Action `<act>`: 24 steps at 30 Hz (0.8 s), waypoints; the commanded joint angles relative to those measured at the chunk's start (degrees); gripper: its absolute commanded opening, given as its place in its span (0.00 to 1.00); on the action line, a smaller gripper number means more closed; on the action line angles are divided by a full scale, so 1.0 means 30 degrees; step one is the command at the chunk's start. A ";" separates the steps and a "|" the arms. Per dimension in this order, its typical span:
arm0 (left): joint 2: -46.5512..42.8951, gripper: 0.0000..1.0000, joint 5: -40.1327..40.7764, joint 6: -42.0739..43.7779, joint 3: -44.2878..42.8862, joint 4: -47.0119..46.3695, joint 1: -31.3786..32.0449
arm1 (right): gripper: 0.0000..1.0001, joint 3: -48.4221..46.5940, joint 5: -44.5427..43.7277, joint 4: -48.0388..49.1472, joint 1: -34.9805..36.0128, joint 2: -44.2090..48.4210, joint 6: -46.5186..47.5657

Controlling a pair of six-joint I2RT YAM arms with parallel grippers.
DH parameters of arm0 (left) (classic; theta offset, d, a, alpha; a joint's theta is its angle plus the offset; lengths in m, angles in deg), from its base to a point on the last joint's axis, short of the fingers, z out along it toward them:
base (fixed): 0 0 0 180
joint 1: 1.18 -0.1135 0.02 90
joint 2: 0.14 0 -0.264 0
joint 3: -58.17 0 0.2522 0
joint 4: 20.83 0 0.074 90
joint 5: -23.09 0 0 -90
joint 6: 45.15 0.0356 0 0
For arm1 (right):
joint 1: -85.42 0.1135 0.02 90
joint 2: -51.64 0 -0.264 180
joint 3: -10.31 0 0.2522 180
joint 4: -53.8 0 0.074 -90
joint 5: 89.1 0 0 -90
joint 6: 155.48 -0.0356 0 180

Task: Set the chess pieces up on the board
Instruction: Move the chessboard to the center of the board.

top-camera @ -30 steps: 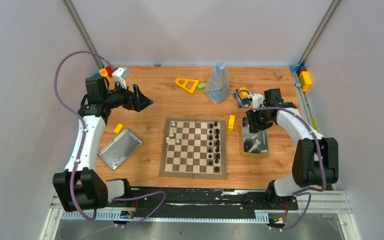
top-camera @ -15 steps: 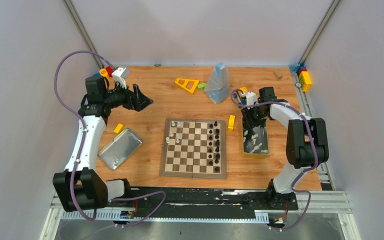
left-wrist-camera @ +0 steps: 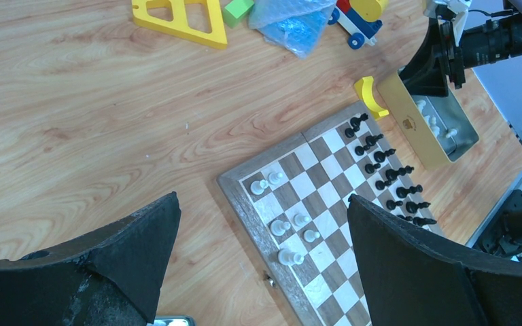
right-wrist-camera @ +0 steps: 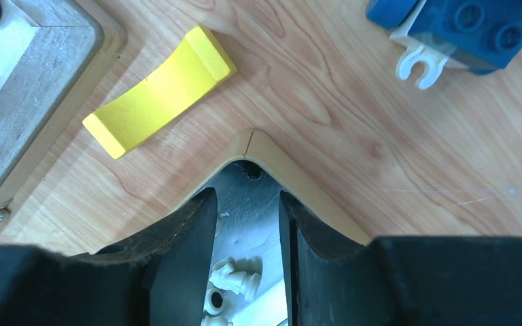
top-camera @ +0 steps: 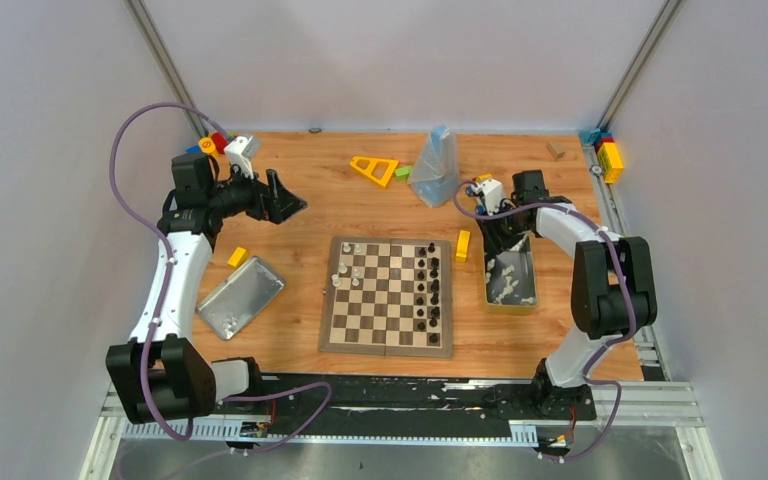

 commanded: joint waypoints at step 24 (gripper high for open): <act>0.0611 1.00 -0.0403 0.1175 0.0137 -0.0602 -0.0169 | 0.36 0.0616 0.0428 0.2966 0.1032 -0.1487 0.6217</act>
